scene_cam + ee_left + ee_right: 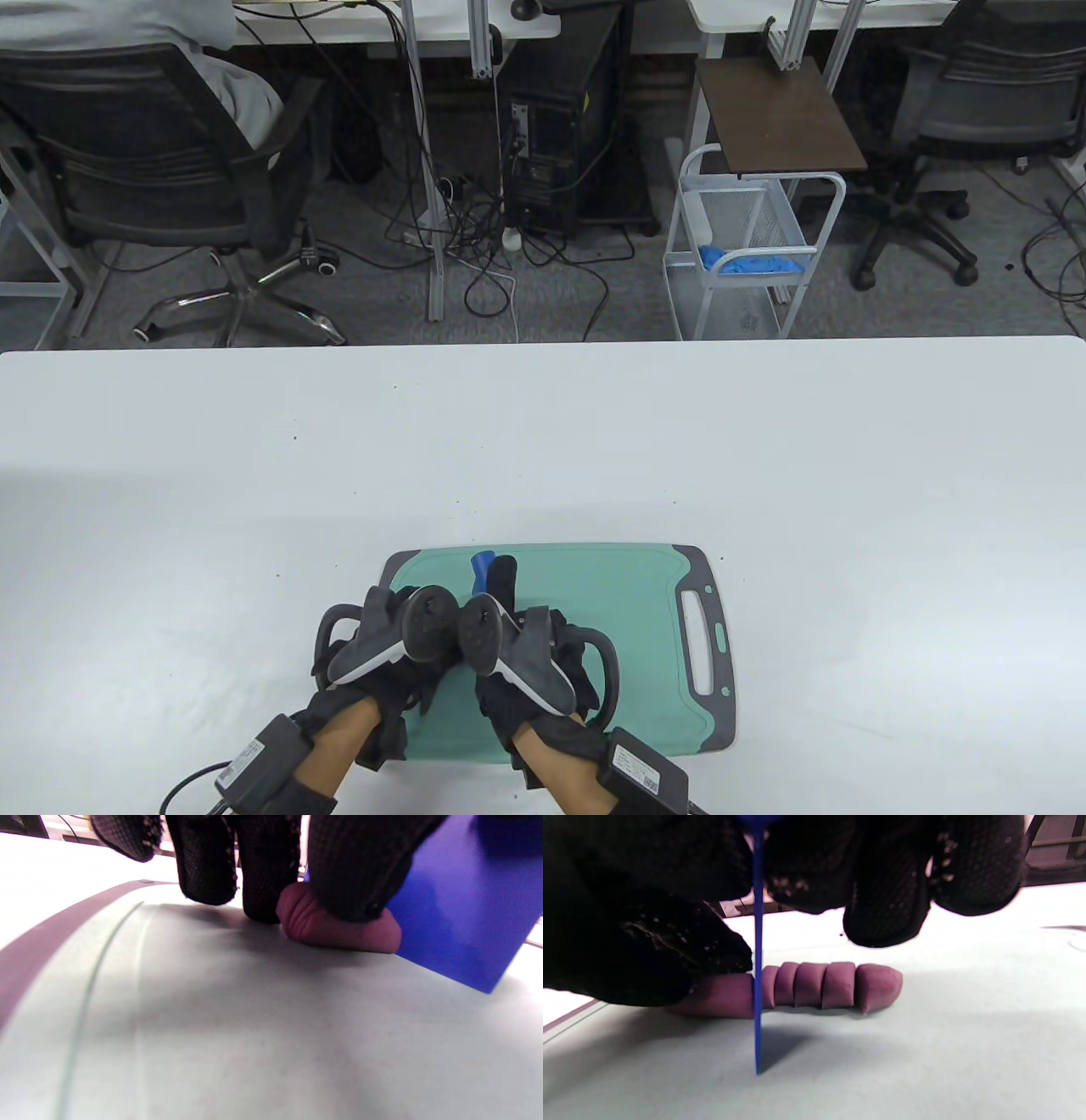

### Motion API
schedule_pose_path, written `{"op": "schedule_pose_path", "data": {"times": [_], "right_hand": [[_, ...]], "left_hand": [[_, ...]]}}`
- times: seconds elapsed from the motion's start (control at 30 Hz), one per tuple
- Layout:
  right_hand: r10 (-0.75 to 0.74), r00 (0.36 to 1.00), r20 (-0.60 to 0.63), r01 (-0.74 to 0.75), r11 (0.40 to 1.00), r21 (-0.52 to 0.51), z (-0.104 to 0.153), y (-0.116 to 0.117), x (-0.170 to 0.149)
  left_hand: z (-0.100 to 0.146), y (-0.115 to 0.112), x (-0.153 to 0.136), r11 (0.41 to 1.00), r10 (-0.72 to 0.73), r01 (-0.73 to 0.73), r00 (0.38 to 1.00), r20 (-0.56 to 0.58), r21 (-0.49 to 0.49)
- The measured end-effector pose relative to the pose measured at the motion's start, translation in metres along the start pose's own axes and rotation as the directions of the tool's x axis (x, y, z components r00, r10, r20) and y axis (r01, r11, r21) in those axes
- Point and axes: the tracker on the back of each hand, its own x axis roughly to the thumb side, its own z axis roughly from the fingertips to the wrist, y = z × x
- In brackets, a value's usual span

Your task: Slice plasticine roll into thin flakes

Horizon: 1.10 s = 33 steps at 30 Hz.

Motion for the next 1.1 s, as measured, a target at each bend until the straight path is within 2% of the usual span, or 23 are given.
{"op": "schedule_pose_path", "data": {"times": [0.1,0.27,0.6,0.9,1.1], "right_hand": [[-0.027,1.000,0.010,0.028,0.999,-0.034,0.002,0.001,-0.001],[-0.032,0.999,0.027,0.032,0.999,-0.032,0.007,0.001,-0.003],[-0.040,0.998,0.046,0.044,0.996,-0.078,0.025,-0.019,-0.002],[-0.063,0.996,0.057,0.065,0.997,-0.030,0.035,-0.022,0.001],[-0.050,0.997,0.057,0.052,0.998,-0.033,0.035,-0.020,0.003]], "left_hand": [[0.001,-0.001,0.000,1.000,0.000,0.000,1.000,0.001,0.024],[0.002,0.001,0.000,0.998,-0.021,0.021,1.000,-0.009,0.065],[0.000,0.001,-0.005,0.999,0.034,-0.033,0.999,-0.026,0.038],[-0.001,0.002,-0.006,0.999,0.037,-0.036,0.999,-0.028,0.039],[-0.001,0.002,-0.006,0.999,0.041,-0.041,0.999,-0.025,0.036]]}}
